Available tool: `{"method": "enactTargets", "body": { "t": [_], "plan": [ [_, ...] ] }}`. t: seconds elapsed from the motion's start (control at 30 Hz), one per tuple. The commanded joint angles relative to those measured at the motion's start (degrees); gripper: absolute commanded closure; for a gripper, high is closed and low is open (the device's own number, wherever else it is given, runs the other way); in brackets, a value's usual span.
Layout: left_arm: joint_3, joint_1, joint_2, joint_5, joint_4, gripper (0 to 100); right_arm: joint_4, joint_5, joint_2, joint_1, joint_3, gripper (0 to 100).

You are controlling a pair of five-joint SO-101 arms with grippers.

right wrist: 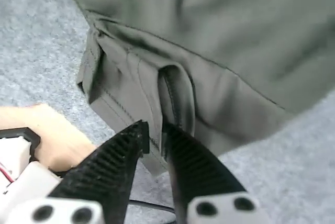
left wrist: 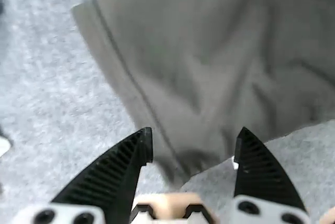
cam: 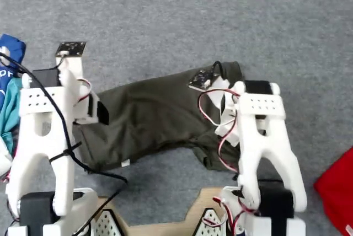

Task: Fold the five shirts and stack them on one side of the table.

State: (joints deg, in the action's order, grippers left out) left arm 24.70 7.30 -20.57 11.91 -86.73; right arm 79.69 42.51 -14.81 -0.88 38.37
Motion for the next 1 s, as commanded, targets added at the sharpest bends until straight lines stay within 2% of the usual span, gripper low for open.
{"method": "enactTargets", "body": {
  "t": [0.0, 0.13, 0.43, 0.67, 0.97],
  "plan": [
    [0.97, -4.22, -1.1, -2.2, 2.37, 74, -2.29, -0.7, 2.33, -0.92, -0.31, 94.3],
    [1.49, -6.86, -1.1, -2.29, 2.46, 74, -2.81, -0.79, 4.44, -1.8, -1.19, 94.3],
    [1.32, -6.77, -1.1, -2.29, 2.29, 74, -3.6, -1.05, 6.99, -1.71, -1.19, 95.4],
    [1.49, -6.42, -1.19, -2.29, 2.2, 74, 1.23, -0.79, 0.31, -1.71, -0.22, 98.0],
    [1.49, -6.42, -1.19, -2.29, 2.11, 74, 1.23, -0.79, -9.01, -4.35, 12.18, 97.7]
  ]
}}
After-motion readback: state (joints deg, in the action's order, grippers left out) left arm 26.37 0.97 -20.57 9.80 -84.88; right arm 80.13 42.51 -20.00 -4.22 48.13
